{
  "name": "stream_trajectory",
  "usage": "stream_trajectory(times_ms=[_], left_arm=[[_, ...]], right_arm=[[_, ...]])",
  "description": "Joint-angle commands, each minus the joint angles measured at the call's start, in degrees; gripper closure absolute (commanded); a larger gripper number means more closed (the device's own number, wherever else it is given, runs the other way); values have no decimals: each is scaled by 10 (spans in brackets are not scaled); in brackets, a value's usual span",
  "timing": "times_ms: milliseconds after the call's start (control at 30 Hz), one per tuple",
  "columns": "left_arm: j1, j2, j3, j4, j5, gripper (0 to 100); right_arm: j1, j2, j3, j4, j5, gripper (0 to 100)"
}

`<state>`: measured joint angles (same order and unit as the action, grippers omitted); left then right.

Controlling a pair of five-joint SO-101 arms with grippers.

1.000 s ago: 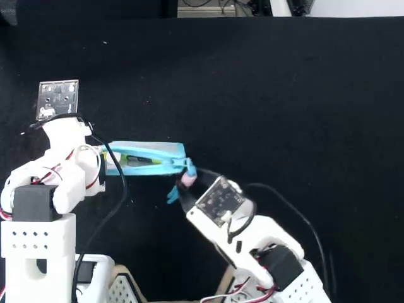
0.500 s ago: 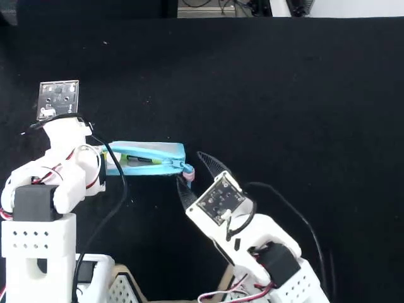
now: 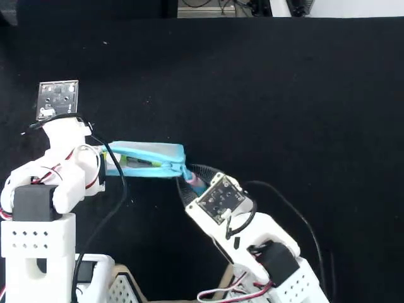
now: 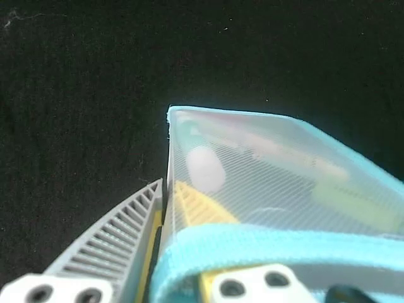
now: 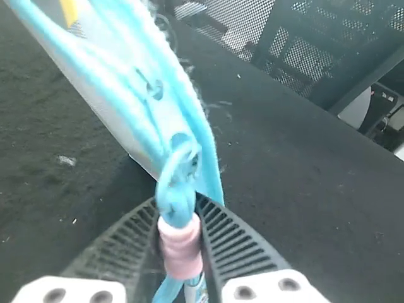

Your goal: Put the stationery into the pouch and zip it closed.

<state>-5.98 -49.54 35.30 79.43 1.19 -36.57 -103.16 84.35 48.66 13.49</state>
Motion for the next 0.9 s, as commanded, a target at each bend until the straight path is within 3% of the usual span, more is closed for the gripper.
stream_trajectory(times_ms=[0, 500, 567, 867], left_arm=[[-3, 6, 30, -4, 2, 970], [-2, 6, 25, -2, 3, 970], [-2, 5, 22, 0, 2, 970], [-2, 5, -58, 39, 2, 970]], right_arm=[[7, -28, -51, 26, 4, 988], [5, -22, -172, 30, 8, 988], [6, -21, -175, 25, 38, 988], [7, 30, -228, 29, 56, 988]])
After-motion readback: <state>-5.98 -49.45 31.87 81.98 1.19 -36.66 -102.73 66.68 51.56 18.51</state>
